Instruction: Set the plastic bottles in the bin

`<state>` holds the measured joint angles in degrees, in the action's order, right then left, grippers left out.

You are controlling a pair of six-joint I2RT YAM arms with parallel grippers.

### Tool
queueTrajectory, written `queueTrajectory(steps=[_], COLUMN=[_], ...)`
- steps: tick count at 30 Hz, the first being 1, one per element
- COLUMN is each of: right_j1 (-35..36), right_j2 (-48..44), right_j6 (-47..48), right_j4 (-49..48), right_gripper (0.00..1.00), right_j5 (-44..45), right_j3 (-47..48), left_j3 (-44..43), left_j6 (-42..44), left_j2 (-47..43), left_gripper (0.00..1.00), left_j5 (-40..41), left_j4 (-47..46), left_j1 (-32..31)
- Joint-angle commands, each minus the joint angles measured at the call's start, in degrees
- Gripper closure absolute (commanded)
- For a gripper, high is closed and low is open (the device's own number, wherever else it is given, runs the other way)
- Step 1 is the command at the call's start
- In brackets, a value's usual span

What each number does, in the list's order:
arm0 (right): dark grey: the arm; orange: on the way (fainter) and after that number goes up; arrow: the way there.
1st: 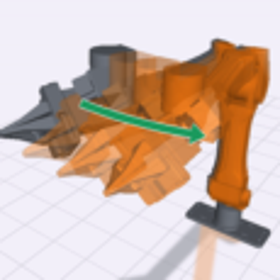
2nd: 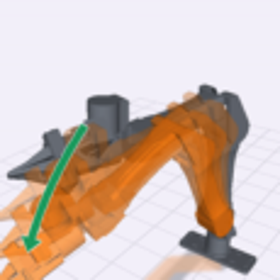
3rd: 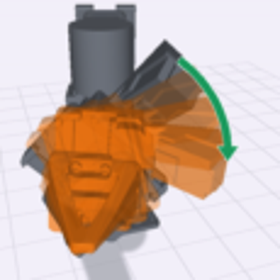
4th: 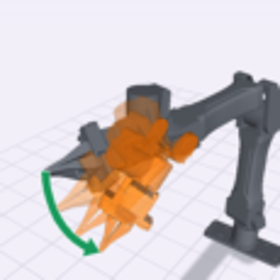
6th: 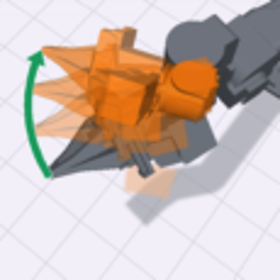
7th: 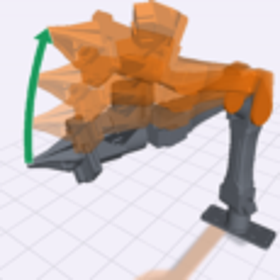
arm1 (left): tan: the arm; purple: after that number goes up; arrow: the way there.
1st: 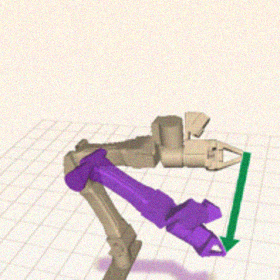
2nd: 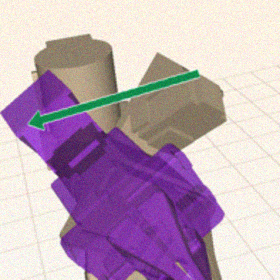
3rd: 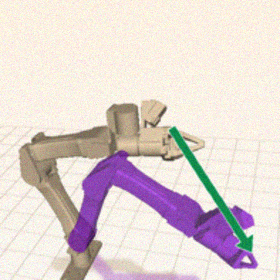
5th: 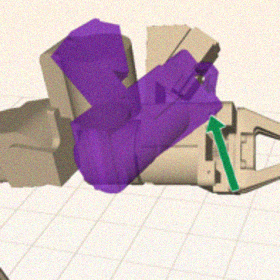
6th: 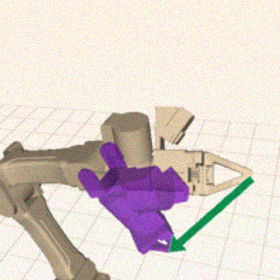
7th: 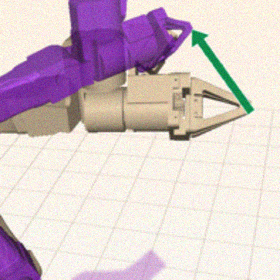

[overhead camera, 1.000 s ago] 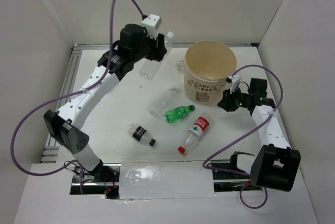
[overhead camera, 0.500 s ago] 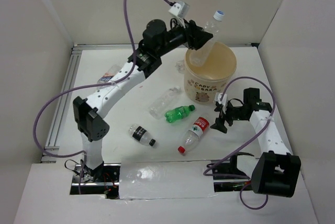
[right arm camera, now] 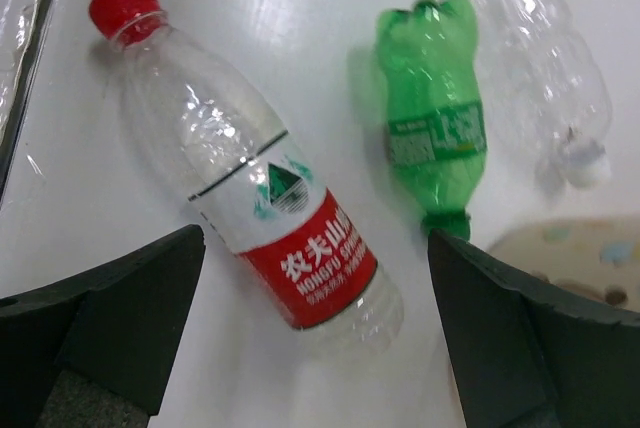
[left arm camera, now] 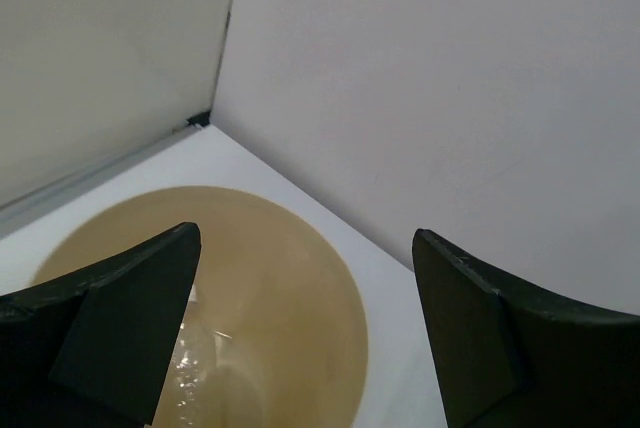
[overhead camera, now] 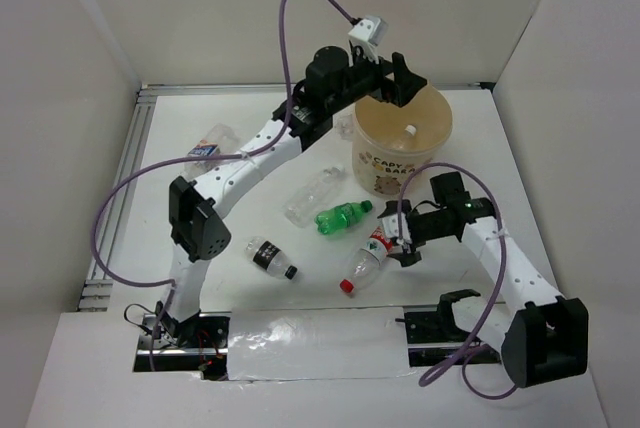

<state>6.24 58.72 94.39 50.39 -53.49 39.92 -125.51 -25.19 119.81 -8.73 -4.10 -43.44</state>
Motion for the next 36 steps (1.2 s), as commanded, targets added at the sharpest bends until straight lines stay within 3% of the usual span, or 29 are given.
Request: queueTrajectory(steps=[1, 3, 7, 8, 10, 13, 14, 17, 18, 19, 21, 25, 27, 31, 33, 36], right_j1=[5.96, 10.09, 16.42, 18.35, 20.29, 23.9, 25.12, 26.63, 27.24, 27.25, 27.25, 27.25, 29.35, 29.36, 27.61, 24.72], right_j2=[1.91, 3.5, 8.76, 9.65, 12.63, 16.32, 17.04, 18.71, 18.71, 18.71, 17.23, 12.05, 11.42, 10.71, 11.24, 13.35], right_j6=[4.83, 5.62, 11.24, 12.13, 12.13, 11.26, 11.26, 10.73, 10.73, 10.03, 9.07, 2.4, -6.9, -29.21, -43.28, -55.86], right_j4=[-4.84, -6.35, -6.36, -6.36, -9.33, -12.41, -12.42, -11.55, -11.54, -10.06, -7.25, 1.36, 0.68, -11.33, -21.97, -34.1], right_gripper=[0.01, 0.01, 0.01, 0.01, 0.01, 0.07, 0.18, 0.36, 0.49, 0.55, 0.65, 0.67, 0.67, 0.67, 0.66, 0.66], right_j5=[4.35, 7.51, 13.49, 15.85, 18.24, 21.67, 22.29, 23.79, 24.4, 24.4, 20.48, 8.43, 2.21, -6.5, -8.28, -3.66], right_j3=[-1.42, -1.43, -0.9, -1.51, -3.08, -3.62, -3.62, -4.14, -4.15, -4.15, -0.65, 11.38, 19.9, 31.43, 36.68, 41.89], left_j3=[1.13, 10.22, 33.09, 42.02, 49.37, 60.1, 63.34, 65.65, 65.66, 65.14, 63.91, 61.79, 60.57, 56.09, 56.08, 56.7], left_j6=[3.29, 4.44, 4.98, 2.45, -2.29, -5.13, -5.13, -3.29, -2.76, -2.24, -1.01, 4.43, 9.44, 15.6, 18.75, 22.62], left_j2=[-8.69, -14.14, -35.1, -38.48, -47.33, -54.13, -56.85, -56.71, -55.75, -54.61, -50.67, -46.16, -44.5, -37.03, -33.87, -31.92], left_gripper=[0.0, 0.0, 0.0, 0.0, 0.0, 0.0, 0.0, 0.0, 0.0, 0.0, 0.0, 0.0, 0.0, 0.0, 0.0, 0.0], left_j5=[4.23, 6.61, 16.95, 18.39, 21.97, 24.81, 24.82, 22.71, 21.75, 19.48, 18.32, 14.45, 13.84, 15.75, 17.87, 21.03], left_j4=[-1.54, -0.13, 3.83, 6.18, 9.35, 14.11, 14.64, 16.83, 17.36, 18.33, 19.04, 15.19, 11.14, 12.01, 11.31, 7.53], left_j1=[0.02, 0.02, 0.72, 1.94, 5.99, 12.82, 14.94, 22.77, 24.79, 28.55, 31.74, 36.76, 36.76, 36.76, 36.76, 36.76])
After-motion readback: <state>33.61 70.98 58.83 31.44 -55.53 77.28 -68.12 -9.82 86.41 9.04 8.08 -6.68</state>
